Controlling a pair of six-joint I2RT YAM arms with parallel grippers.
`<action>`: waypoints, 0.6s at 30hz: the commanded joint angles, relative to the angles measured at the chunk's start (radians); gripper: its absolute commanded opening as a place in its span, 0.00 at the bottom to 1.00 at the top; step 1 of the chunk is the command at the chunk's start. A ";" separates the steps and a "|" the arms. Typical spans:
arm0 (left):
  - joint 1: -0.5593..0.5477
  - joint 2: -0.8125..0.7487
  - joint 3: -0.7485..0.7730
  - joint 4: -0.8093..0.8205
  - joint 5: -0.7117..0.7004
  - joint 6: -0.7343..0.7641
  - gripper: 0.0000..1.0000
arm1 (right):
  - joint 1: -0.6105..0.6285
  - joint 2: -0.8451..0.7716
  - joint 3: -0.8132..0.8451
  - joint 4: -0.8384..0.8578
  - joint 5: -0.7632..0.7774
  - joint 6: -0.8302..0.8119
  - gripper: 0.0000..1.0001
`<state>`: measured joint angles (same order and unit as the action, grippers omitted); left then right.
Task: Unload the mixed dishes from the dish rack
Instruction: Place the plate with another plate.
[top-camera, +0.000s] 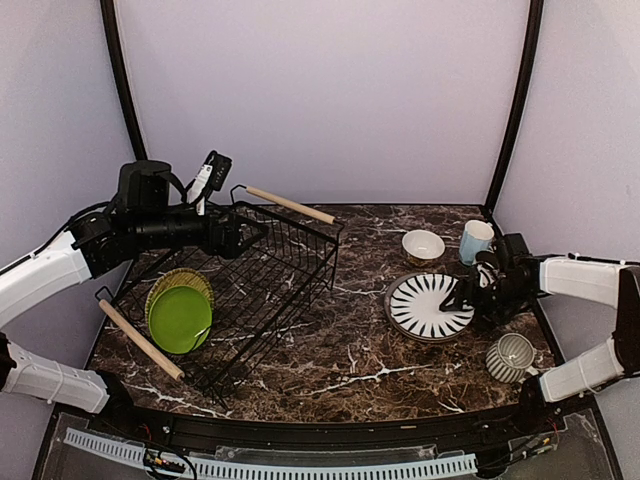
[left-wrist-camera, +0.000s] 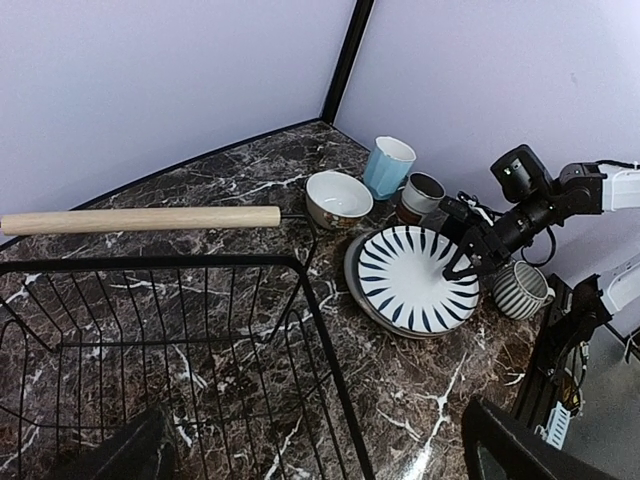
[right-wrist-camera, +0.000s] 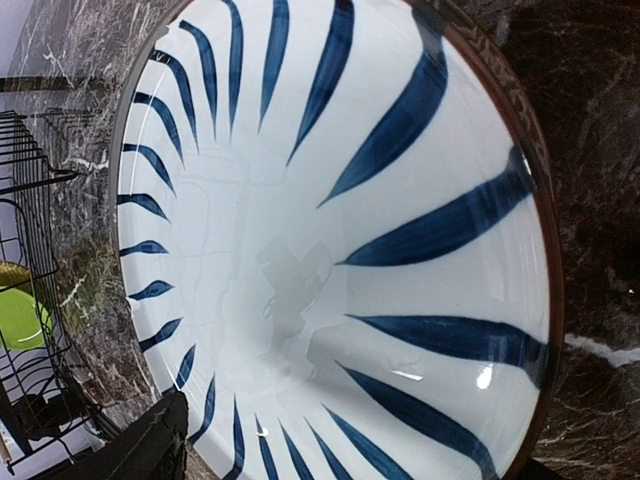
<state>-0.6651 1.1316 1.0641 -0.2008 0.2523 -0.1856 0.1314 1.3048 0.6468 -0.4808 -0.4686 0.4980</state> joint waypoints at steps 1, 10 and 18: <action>0.001 -0.014 0.029 -0.074 -0.060 0.024 0.99 | 0.010 0.008 0.036 -0.037 0.095 -0.019 0.82; -0.001 -0.015 0.035 -0.121 -0.097 0.038 0.99 | 0.016 -0.001 0.019 -0.037 0.115 -0.017 0.86; 0.000 -0.014 0.036 -0.135 -0.109 0.043 0.99 | 0.019 -0.012 0.025 -0.063 0.149 -0.027 0.92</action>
<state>-0.6651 1.1313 1.0782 -0.2981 0.1589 -0.1593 0.1474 1.3006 0.6621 -0.4854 -0.3988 0.4858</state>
